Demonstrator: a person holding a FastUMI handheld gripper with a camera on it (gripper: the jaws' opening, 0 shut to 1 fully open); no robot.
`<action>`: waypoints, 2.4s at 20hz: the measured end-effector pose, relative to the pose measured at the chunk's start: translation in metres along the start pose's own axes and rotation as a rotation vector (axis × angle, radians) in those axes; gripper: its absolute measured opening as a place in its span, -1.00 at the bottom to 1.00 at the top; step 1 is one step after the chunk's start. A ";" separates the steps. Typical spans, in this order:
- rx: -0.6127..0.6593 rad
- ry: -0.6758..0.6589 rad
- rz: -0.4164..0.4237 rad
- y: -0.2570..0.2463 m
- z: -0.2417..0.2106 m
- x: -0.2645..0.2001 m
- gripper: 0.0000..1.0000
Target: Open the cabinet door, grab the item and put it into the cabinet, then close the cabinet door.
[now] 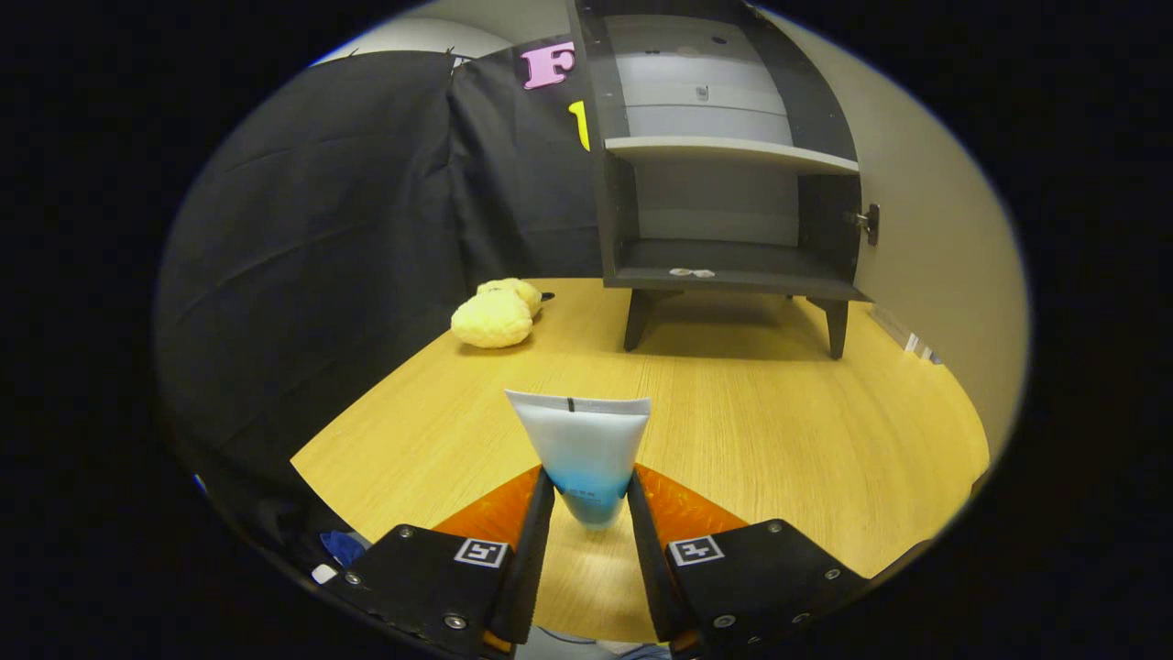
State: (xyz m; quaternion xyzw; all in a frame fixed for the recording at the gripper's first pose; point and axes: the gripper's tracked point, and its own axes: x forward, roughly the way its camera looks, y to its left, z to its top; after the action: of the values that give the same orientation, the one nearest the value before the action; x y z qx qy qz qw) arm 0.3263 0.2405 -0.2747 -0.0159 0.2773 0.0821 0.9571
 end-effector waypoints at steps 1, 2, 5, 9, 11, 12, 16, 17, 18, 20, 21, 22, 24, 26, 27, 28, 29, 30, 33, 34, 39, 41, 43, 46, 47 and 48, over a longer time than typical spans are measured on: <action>0.001 -0.010 -0.004 -0.004 0.010 -0.002 -0.01; 0.005 -0.021 -0.007 -0.008 0.021 -0.004 -0.01; 0.012 -0.059 -0.027 -0.024 0.056 -0.008 -0.01; 0.025 -0.119 -0.046 -0.043 0.106 -0.013 -0.01; 0.027 -0.148 -0.055 -0.052 0.133 -0.015 -0.01; 0.028 -0.161 -0.058 -0.056 0.146 -0.016 -0.01; 0.044 -0.199 -0.066 -0.071 0.198 -0.015 -0.01; 0.046 -0.207 -0.069 -0.075 0.211 -0.014 -0.01; 0.044 -0.213 -0.071 -0.078 0.223 -0.013 -0.01; 0.040 -0.228 -0.076 -0.085 0.247 -0.010 -0.01; 0.039 -0.236 -0.076 -0.088 0.259 -0.008 -0.01; 0.042 -0.246 -0.079 -0.092 0.273 -0.007 -0.01; 0.046 -0.258 -0.082 -0.100 0.300 -0.002 -0.02; 0.050 -0.266 -0.085 -0.107 0.322 0.004 -0.01; 0.054 -0.266 -0.089 -0.111 0.332 0.009 -0.01; 0.058 -0.269 -0.093 -0.114 0.341 0.012 -0.02; 0.061 -0.270 -0.096 -0.117 0.349 0.017 -0.02; 0.063 -0.266 -0.096 -0.118 0.357 0.022 -0.02; 0.062 -0.262 -0.100 -0.123 0.378 0.038 -0.02; 0.064 -0.259 -0.099 -0.125 0.385 0.044 -0.01; 0.075 -0.228 -0.119 -0.136 0.406 0.082 -0.02; 0.076 -0.204 -0.128 -0.140 0.406 0.099 -0.02; 0.073 -0.167 -0.130 -0.143 0.401 0.116 -0.02; 0.071 -0.138 -0.140 -0.149 0.395 0.133 -0.01; 0.069 -0.150 -0.142 -0.149 0.397 0.136 -0.01; 0.069 -0.151 -0.143 -0.150 0.396 0.136 -0.01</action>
State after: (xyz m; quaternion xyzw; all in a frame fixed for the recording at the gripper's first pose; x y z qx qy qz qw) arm 0.6739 0.1432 -0.0144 0.0036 0.2050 0.0049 0.9787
